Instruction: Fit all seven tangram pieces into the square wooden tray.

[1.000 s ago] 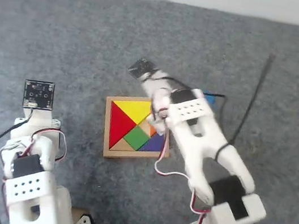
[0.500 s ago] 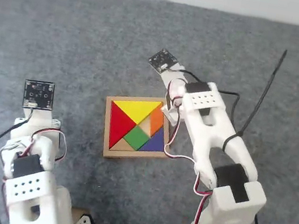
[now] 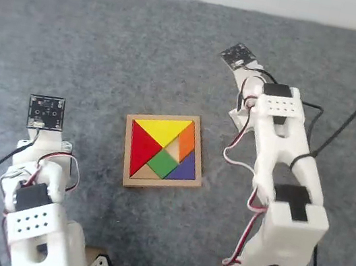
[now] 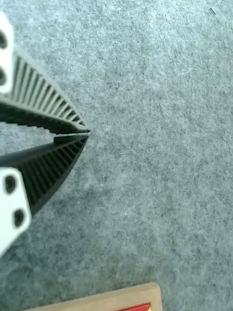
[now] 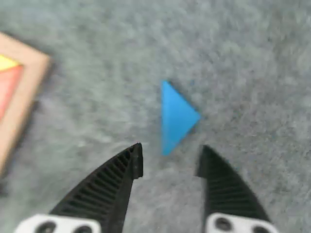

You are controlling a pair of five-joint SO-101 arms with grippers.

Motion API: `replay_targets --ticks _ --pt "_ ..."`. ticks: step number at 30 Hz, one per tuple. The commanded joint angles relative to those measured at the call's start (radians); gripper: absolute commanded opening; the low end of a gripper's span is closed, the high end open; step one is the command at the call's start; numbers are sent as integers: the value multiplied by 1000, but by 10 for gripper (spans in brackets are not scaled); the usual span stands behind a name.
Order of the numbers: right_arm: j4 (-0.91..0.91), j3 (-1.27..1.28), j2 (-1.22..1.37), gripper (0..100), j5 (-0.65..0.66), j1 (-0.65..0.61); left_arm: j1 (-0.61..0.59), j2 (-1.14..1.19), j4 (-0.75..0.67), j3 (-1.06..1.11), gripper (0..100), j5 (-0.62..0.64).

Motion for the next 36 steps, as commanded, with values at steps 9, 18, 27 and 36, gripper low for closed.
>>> replay_targets --ticks 9,18,27,36 --pt "71 -356 217 227 0 15 -3 3 -15 -39 12 5" --pt "74 -480 361 190 63 7 -2 3 -15 -39 12 5" --pt "119 -482 378 190 107 7 -3 3 -15 -39 12 5" --pt "193 -480 381 190 140 4 -5 3 -15 -39 12 5"
